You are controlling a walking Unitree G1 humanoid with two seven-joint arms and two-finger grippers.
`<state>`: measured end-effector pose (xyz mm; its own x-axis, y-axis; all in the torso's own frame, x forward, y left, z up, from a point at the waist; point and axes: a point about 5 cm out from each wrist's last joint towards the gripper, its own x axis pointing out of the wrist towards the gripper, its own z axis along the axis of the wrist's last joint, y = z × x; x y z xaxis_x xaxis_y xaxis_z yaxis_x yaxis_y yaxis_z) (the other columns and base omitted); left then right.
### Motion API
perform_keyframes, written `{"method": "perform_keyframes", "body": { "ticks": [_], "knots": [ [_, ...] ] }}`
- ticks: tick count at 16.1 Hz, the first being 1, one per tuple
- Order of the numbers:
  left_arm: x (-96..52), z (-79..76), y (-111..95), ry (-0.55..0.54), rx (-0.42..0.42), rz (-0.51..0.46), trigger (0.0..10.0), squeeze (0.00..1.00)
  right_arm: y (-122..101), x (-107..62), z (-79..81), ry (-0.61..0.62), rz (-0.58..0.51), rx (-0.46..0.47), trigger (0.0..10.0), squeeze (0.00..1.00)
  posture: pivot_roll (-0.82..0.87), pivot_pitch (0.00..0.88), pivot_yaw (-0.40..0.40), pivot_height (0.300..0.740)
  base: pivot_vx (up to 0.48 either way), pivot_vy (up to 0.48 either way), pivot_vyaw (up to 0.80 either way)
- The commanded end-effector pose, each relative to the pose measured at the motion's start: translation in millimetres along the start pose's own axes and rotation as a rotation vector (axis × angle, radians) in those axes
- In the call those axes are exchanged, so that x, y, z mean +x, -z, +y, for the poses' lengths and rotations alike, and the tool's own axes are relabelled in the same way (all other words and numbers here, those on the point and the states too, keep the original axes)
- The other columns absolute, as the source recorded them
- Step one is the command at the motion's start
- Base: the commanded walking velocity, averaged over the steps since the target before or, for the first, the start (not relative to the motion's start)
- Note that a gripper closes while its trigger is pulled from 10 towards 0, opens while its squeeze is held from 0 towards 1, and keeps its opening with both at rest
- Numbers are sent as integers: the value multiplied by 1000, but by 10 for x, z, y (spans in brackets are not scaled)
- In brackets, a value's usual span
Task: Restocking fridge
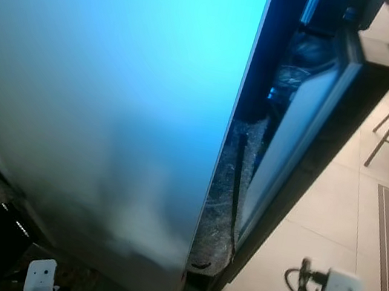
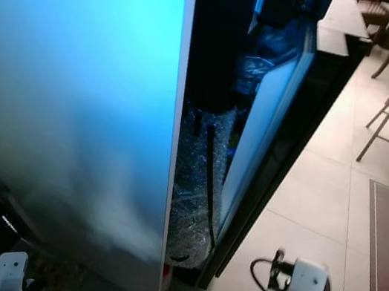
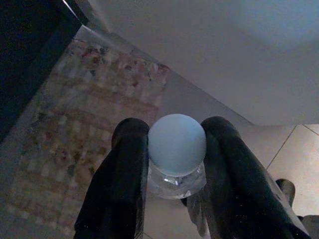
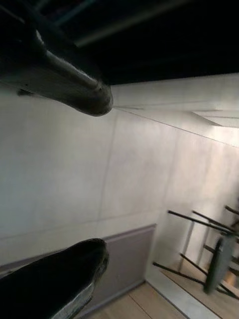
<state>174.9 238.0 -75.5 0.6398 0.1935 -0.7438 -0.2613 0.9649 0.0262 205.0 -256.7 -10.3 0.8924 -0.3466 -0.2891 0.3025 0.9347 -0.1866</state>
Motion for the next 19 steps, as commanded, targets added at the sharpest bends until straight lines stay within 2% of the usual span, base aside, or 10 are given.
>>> {"method": "perform_keyframes", "body": {
  "ticks": [1,3,6,9,10,19],
  "knots": [
    [-5,13,19,2,15,9,10000,0,2,10,40,-29,5,16,10000,0,-89,0,19,740,0,0,0],
    [-4,15,14,1,16,8,10000,0,-83,46,155,-101,-30,40,10000,0,-93,0,20,740,0,0,0],
    [-2,14,8,1,17,7,10000,0,-161,93,238,-150,-67,48,10000,0,-93,0,21,740,0,0,0],
    [-1,11,2,5,23,5,10000,0,-227,138,370,-289,-66,89,10000,0,-91,0,21,740,0,0,0],
    [0,8,1,4,23,4,10000,0,-263,151,391,-307,-83,73,10000,0,-90,0,19,740,0,0,0],
    [-3,17,7,0,30,5,10000,0,-538,311,243,-196,-186,59,10000,0,-92,0,20,740,0,0,0]
  ]
}}
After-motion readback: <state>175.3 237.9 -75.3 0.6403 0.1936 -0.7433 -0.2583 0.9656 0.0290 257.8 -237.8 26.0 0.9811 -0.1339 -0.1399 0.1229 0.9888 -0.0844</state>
